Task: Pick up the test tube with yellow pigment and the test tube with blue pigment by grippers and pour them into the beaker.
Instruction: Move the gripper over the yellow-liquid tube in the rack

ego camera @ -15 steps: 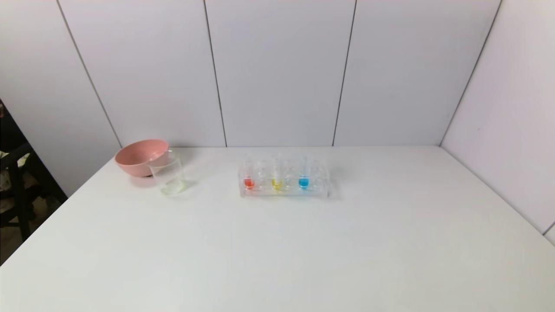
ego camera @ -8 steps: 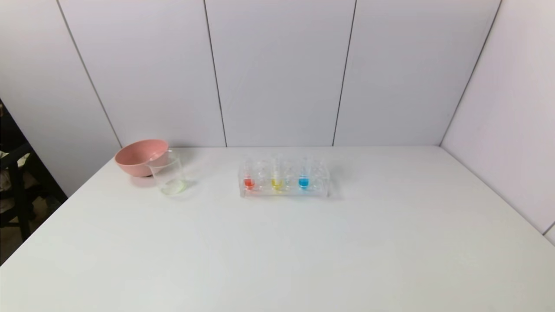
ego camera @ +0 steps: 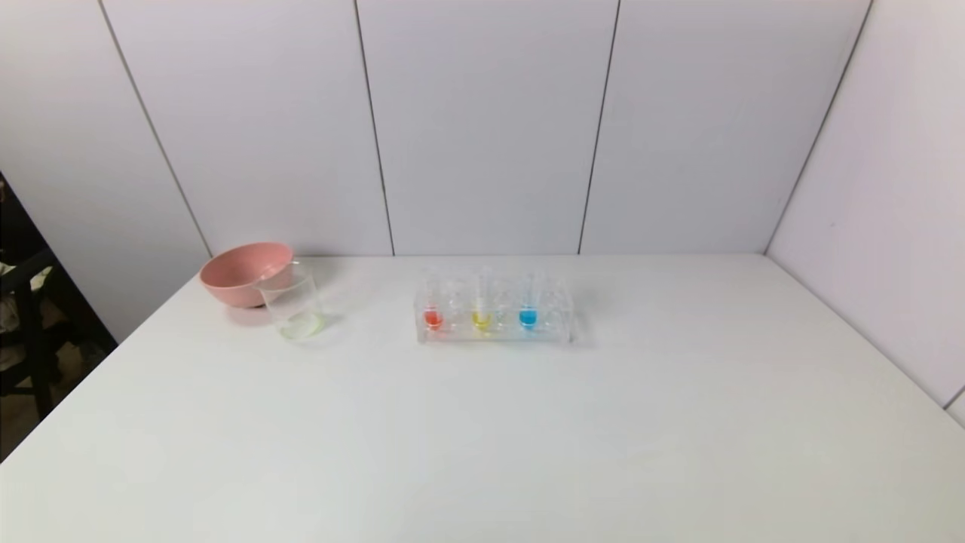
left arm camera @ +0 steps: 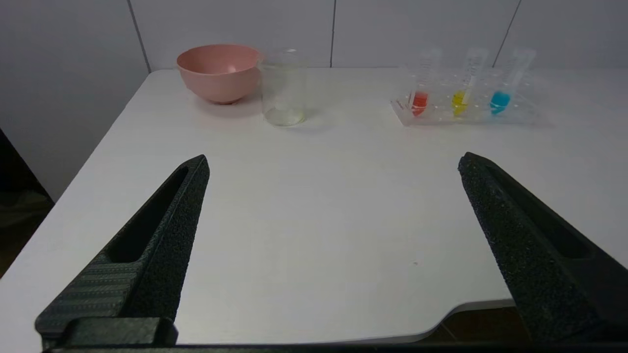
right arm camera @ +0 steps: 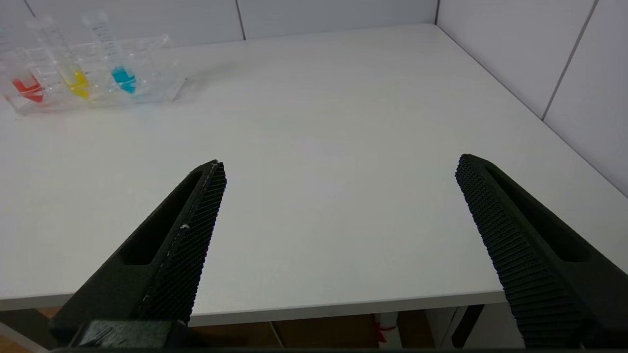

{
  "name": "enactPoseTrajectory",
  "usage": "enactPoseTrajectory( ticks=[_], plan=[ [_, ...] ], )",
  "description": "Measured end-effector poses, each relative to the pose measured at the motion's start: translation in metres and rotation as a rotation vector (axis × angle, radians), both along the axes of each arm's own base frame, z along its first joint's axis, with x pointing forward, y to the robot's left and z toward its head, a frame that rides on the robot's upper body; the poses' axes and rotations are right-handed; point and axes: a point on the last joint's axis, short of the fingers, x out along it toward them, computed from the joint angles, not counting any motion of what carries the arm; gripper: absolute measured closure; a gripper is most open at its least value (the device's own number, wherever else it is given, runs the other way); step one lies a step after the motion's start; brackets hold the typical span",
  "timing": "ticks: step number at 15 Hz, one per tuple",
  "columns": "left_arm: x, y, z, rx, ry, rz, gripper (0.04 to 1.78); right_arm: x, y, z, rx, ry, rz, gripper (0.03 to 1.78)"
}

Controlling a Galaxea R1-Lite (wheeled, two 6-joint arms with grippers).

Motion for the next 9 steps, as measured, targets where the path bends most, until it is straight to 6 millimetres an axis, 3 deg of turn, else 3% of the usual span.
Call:
enactPoseTrajectory(
  ticks=[4, 6, 9],
  plan=[
    [0.027, -0.001, 0.060, 0.001, 0.002, -0.041, 0.05, 0.000, 0.000, 0.000, 0.000, 0.000, 0.000, 0.10],
    [0.056, -0.002, 0.086, 0.001, 0.008, -0.056, 0.05, 0.000, 0.000, 0.000, 0.000, 0.000, 0.000, 0.10],
    [0.113, -0.005, 0.105, -0.003, 0.043, -0.085, 0.05, 0.000, 0.000, 0.000, 0.000, 0.000, 0.000, 0.10]
  ],
)
